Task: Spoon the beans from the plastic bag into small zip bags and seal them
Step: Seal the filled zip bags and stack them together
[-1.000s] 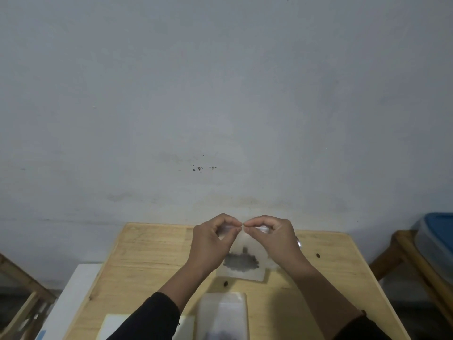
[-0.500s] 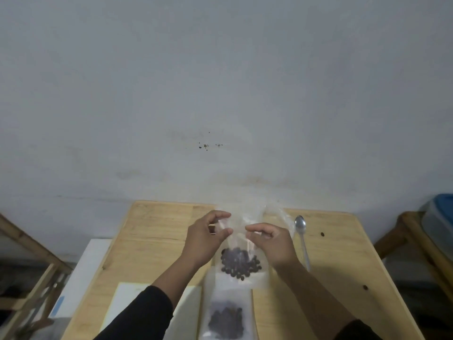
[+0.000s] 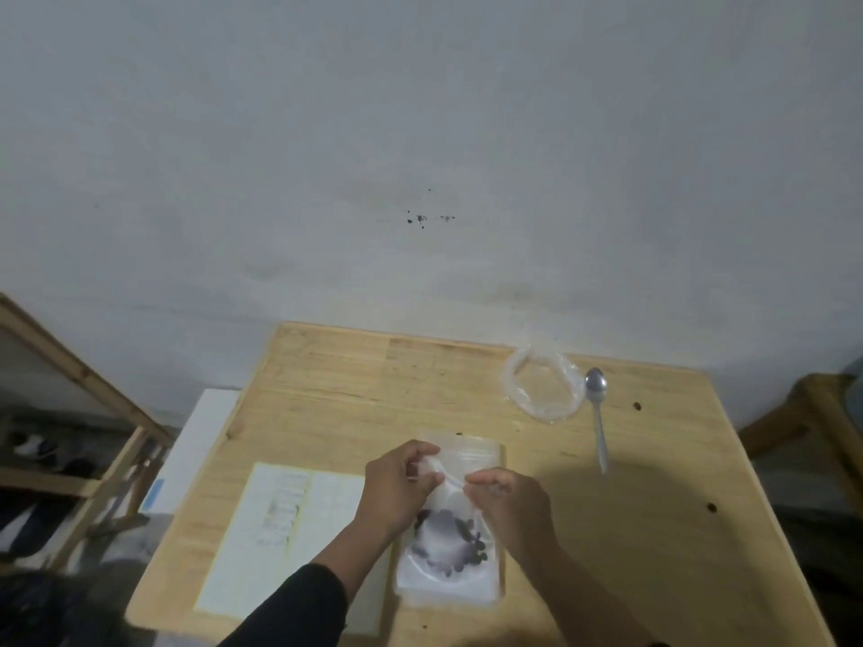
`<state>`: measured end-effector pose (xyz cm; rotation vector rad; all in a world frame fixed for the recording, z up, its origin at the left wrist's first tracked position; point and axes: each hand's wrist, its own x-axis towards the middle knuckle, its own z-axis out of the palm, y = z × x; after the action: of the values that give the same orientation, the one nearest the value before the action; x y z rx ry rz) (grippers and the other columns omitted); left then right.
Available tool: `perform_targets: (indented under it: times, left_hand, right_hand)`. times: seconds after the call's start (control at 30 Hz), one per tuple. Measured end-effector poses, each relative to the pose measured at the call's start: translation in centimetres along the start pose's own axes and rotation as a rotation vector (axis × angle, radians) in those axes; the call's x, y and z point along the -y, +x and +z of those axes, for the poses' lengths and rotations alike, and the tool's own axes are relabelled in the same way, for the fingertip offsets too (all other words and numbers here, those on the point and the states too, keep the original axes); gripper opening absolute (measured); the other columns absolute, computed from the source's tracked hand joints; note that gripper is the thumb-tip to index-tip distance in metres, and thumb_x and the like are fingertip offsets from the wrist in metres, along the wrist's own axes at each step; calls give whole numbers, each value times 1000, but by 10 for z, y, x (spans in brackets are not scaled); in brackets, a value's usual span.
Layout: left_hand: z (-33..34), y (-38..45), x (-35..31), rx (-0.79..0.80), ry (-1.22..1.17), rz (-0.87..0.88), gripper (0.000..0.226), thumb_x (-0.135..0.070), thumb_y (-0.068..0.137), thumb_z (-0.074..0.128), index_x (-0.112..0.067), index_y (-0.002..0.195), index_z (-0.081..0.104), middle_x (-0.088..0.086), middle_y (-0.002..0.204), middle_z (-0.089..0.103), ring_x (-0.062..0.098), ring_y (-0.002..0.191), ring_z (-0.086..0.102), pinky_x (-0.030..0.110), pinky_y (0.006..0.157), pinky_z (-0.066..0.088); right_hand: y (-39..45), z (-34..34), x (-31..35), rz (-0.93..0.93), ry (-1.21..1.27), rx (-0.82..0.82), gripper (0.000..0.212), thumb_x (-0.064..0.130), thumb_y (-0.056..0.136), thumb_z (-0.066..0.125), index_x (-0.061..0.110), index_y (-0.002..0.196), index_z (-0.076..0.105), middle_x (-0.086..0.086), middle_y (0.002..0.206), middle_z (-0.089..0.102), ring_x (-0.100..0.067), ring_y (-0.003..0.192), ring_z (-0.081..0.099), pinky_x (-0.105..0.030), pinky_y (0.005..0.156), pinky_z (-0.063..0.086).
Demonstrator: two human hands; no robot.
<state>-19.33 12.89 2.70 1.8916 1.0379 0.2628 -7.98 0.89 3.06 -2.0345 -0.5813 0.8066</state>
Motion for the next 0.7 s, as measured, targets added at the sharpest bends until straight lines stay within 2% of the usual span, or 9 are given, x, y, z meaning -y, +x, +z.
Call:
perform_targets:
  times: [0.17,0.3,0.43,0.53,0.7]
  left_hand:
    - [-2,-4,-1,-76,-1,-11,26,-21,80,73,-27,105,67,-11,93,63,-2,77,54,-2,63,37]
    - [-8,-1,0,-122,-38,3,27,-21,80,73,-26,105,67,-14,91,63,-2,75,53,-2,64,37]
    - [-36,9,12,-98,-69,56,28,-19,79,74,-25,106,68,-12,92,64,6,78,56,-1,67,37]
    - [-75,14,30,-55,-82,101,29,-19,79,74,-24,107,67,-12,95,64,6,80,56,2,72,39]
    - [-153,-4,72,5,-88,160,30,-19,79,73,-24,108,67,-10,107,66,7,90,60,18,85,47]
  right_hand:
    - [4,0,-2,-31,95,4,9,13,76,76,18,83,73,6,80,72,-6,76,67,-11,68,50]
    - [9,1,8,-61,107,22,9,12,76,75,17,83,73,2,82,72,-13,80,69,-23,77,54]
    - [9,29,24,-59,116,-41,14,15,75,75,28,74,71,6,81,73,-13,82,68,-23,79,52]
    - [1,66,44,-56,175,-87,12,16,77,75,27,77,71,4,84,73,-14,83,67,-25,79,52]
    - [-32,143,84,-82,246,-186,8,10,76,74,16,81,73,1,79,71,-10,71,64,-7,62,47]
